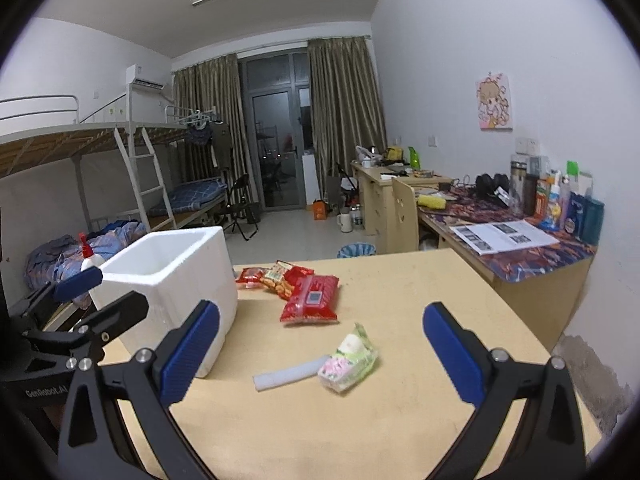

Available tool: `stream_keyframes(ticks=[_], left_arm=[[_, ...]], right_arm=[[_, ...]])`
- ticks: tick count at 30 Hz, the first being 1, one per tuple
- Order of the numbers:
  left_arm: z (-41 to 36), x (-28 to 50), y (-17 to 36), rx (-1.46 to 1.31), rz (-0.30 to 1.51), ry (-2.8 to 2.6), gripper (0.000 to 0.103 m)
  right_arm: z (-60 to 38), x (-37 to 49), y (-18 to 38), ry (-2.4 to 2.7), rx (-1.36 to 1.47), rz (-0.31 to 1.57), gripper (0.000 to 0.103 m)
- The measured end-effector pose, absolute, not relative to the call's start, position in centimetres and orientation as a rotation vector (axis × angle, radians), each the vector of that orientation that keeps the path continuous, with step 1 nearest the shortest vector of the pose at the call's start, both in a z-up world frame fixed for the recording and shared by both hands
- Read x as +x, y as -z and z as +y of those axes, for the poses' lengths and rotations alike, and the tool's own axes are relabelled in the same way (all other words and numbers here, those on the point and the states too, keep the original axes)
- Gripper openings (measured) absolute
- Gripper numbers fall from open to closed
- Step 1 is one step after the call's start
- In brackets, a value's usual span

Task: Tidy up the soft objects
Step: 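Withdraw both tools from the box toward the white foam tube and wipes pack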

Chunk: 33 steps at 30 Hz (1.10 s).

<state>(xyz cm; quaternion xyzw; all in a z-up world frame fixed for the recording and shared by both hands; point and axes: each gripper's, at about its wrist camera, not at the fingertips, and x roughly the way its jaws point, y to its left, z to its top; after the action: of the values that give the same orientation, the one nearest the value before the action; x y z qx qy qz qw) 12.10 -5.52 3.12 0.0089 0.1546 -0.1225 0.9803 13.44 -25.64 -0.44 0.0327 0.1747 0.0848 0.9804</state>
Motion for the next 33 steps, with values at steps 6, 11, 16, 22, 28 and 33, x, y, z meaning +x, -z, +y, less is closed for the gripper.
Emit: stream_keyframes(ticks=[6, 11, 16, 22, 28, 33], left_arm=[[-6.2, 11.8, -0.9, 0.007, 0.349, 0.261, 0.101], [-6.9, 11.4, 0.3, -0.001, 0.380, 0.265, 0.101], [-7.8, 10.9, 1.5, 0.000, 0.405, 0.261, 0.101], [-9.4, 11.8, 2.3, 0.020, 0.432, 0.263, 0.101], [-10.6, 13.9, 2.9, 0.045, 0.476, 0.268, 0.101], [-10.8, 15.7, 3.8, 0.038, 0.532, 0.283, 0.101]], right_arm=[[-26.1, 12.5, 1.9, -0.144, 0.051, 0.369, 0.103], [-26.6, 12.4, 2.9, -0.152, 0.066, 0.396, 0.103], [-27.4, 12.2, 3.5, -0.160, 0.069, 0.411, 0.103], [-27.9, 13.1, 4.3, -0.165, 0.053, 0.453, 0.103], [-28.7, 14.6, 4.8, -0.163, 0.050, 0.492, 0.103], [-28.9, 16.2, 5.5, -0.153, 0.038, 0.539, 0.103]])
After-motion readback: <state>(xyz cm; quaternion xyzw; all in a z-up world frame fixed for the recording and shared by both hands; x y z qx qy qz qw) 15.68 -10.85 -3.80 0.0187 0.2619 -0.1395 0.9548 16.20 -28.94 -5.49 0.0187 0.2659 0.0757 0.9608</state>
